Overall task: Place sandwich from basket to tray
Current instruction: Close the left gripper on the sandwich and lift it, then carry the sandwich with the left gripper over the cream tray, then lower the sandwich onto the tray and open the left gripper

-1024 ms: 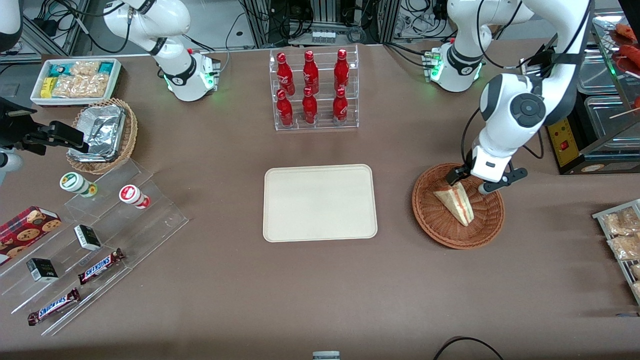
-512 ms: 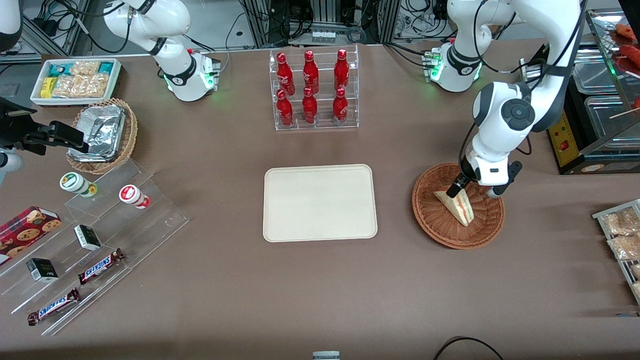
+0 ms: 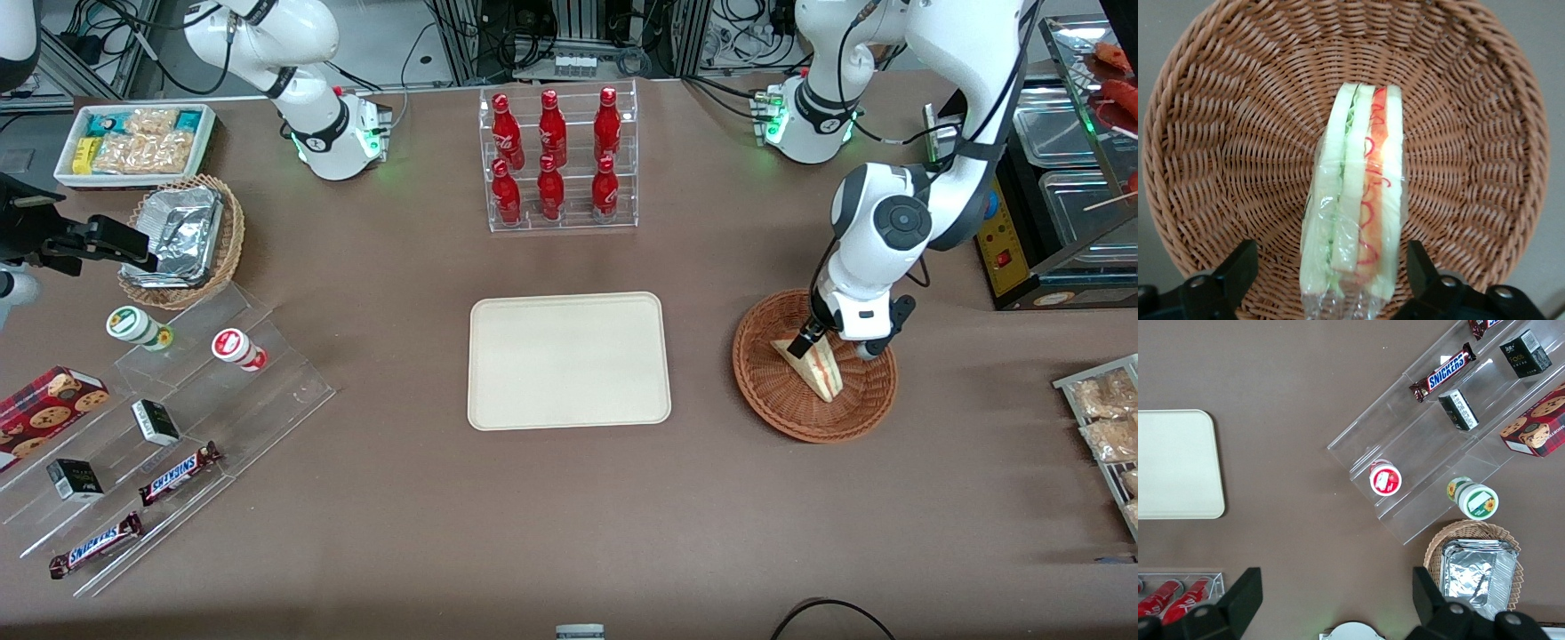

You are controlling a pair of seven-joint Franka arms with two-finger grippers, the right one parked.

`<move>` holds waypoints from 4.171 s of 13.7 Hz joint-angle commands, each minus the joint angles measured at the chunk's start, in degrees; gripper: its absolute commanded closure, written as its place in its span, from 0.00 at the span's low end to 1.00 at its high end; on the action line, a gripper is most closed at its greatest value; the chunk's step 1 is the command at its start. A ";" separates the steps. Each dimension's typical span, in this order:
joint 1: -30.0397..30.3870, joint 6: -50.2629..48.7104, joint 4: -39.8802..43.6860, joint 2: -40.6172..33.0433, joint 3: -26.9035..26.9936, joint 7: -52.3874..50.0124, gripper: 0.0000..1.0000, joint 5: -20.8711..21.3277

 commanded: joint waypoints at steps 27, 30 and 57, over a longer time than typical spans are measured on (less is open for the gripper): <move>-23.86 -31.73 44.37 20.22 -0.47 14.15 1.00 0.66; -28.08 -31.82 50.52 24.96 -0.47 10.37 1.00 0.49; -36.54 -40.25 67.86 33.35 -0.12 -3.72 0.00 1.54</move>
